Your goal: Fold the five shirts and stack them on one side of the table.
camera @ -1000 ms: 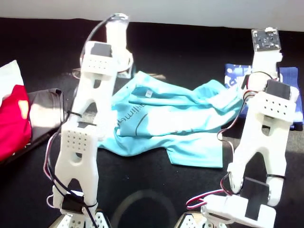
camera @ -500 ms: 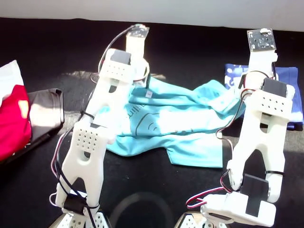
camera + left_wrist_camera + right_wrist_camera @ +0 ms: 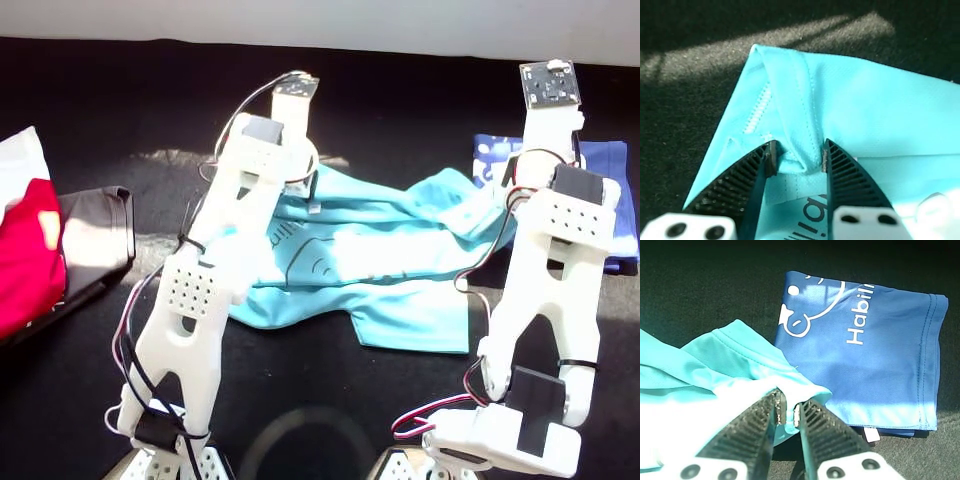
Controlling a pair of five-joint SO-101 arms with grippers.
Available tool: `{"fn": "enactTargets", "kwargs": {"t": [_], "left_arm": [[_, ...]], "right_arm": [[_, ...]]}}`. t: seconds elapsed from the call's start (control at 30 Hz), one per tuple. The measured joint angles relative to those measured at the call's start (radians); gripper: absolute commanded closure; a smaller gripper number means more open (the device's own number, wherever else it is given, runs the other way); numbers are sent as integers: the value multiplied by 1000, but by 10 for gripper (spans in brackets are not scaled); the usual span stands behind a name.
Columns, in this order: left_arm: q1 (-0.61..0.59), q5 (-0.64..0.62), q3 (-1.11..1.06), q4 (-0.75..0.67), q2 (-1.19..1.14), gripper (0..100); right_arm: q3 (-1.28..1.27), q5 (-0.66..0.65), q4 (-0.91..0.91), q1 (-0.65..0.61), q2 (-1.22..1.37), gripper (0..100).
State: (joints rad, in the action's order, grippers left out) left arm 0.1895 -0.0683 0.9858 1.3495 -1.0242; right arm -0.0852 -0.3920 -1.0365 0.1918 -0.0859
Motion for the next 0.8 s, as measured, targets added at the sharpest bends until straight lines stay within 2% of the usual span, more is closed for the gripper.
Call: {"fn": "enactTargets", "kwargs": {"t": [0.27, 0.43, 0.63, 0.8], "left_arm": [[31, 0, 40, 2, -2, 992], [5, 2, 187, 146, 18, 992], [-72, 2, 434, 356, 115, 992], [-109, 2, 505, 408, 213, 992]], "right_arm": [[0, 0, -6, 0, 0, 991], [0, 0, -15, 0, -21, 991], [0, 0, 25, 0, -187, 991], [0, 55, 64, 0, -325, 991]]}}
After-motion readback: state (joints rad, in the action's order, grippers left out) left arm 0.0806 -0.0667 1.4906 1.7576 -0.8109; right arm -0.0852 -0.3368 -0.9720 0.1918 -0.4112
